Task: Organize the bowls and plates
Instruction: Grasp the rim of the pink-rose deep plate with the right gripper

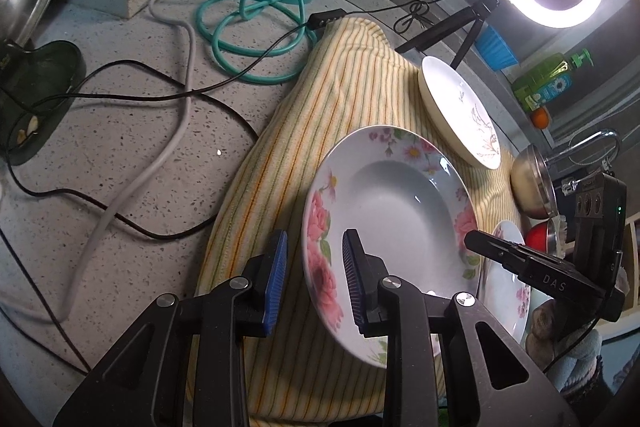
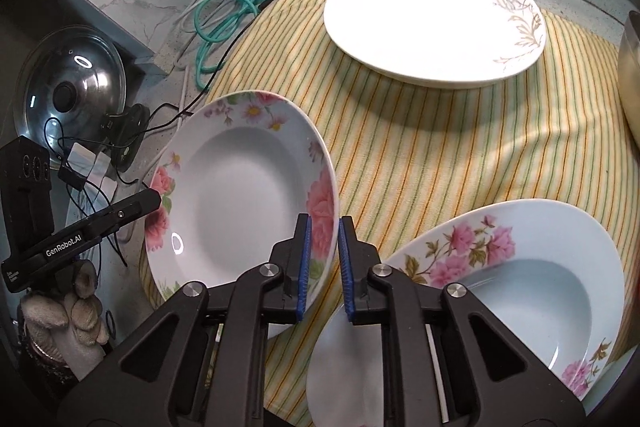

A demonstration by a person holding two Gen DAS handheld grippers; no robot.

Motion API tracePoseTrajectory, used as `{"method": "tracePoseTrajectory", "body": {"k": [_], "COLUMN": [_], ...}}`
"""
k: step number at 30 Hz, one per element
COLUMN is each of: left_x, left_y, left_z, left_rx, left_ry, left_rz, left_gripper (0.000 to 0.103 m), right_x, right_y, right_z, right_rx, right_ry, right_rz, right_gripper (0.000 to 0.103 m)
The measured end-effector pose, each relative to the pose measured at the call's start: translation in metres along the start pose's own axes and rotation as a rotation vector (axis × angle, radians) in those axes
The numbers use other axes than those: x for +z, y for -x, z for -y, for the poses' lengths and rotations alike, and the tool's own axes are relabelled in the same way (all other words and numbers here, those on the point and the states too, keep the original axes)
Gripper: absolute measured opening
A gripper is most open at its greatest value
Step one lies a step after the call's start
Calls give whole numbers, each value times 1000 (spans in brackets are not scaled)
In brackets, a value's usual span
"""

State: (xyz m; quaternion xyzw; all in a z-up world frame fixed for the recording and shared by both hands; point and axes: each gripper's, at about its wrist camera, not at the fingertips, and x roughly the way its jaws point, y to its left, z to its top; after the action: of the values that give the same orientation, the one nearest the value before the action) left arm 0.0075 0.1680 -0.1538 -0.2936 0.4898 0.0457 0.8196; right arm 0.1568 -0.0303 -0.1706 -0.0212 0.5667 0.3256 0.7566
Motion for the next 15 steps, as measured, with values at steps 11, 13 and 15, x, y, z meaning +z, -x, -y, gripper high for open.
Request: {"method": "tracePoseTrajectory", "body": {"k": [11, 13, 15], "left_x": [2, 2, 4], "left_y": [-3, -1, 0], "left_z": [6, 8, 10], "left_rx": [5, 10, 13], "left_ry": [-13, -20, -26], "left_rz": [-15, -7, -1], "left_gripper": [17, 17, 17], "right_x": [-1, -3, -4], "right_y": [2, 4, 6], "right_z": [-4, -4, -3], "right_rx": [-8, -1, 7], "right_ry": [-1, -5, -15], "right_rz": [4, 8, 12], "right_gripper": [13, 13, 13]}}
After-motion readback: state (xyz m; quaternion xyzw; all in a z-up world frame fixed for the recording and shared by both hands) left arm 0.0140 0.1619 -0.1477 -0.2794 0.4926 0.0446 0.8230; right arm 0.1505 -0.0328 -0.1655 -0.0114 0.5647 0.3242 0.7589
